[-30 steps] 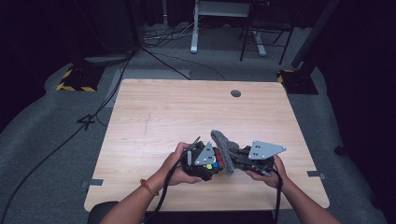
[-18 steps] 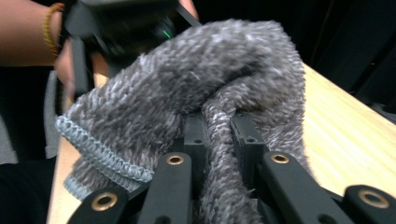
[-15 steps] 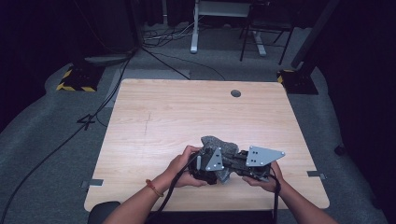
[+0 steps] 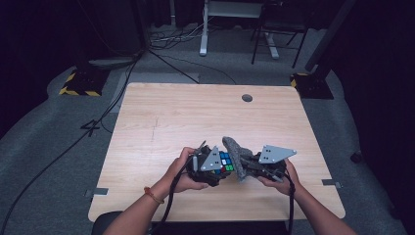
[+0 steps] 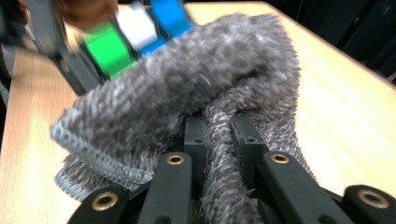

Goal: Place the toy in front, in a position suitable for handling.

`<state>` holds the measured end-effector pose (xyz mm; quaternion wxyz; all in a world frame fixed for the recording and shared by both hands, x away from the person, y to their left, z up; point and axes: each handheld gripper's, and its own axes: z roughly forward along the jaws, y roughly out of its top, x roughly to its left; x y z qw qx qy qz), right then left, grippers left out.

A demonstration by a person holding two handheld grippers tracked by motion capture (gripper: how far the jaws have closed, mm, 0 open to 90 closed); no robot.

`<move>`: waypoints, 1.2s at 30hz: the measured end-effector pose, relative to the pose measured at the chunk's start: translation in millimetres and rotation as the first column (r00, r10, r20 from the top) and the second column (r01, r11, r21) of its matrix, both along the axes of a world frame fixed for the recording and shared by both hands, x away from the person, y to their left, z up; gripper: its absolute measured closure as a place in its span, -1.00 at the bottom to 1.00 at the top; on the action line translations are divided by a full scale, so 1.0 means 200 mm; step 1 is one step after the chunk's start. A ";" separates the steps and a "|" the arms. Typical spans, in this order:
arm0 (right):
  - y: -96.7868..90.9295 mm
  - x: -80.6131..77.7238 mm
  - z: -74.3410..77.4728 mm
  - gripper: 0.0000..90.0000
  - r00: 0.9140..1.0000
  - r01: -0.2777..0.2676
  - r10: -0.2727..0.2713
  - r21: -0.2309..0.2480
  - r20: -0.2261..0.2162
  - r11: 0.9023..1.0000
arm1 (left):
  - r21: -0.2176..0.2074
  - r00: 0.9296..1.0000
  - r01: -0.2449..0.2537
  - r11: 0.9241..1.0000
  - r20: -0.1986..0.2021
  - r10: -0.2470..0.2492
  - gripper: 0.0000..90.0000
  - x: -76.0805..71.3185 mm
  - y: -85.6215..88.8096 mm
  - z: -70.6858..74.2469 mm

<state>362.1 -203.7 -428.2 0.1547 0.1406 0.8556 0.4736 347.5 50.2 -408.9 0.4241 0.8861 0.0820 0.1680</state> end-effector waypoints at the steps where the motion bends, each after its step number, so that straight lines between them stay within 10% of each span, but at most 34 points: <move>1: 0.00 0.01 -0.02 0.76 1.000 -0.004 0.004 0.008 -0.021 1.000 | -0.008 1.000 0.000 1.000 0.000 0.000 -0.25 0.00 0.00 0.01; 15: -0.02 0.00 0.00 0.76 0.996 -0.061 0.072 0.162 -0.060 0.985 | -0.025 0.999 0.023 0.999 -0.027 -0.024 -0.26 0.01 0.02 -0.02; 30: -0.01 -0.03 0.02 0.76 0.997 -0.074 0.076 0.145 -0.011 0.987 | 0.060 1.000 0.011 0.998 -0.024 -0.009 -0.27 0.02 -0.03 -0.06; 36: -0.01 -0.02 0.03 0.76 0.999 -0.048 0.049 0.138 -0.009 0.989 | 0.008 1.000 0.014 1.000 -0.027 -0.013 -0.26 0.03 -0.02 -0.06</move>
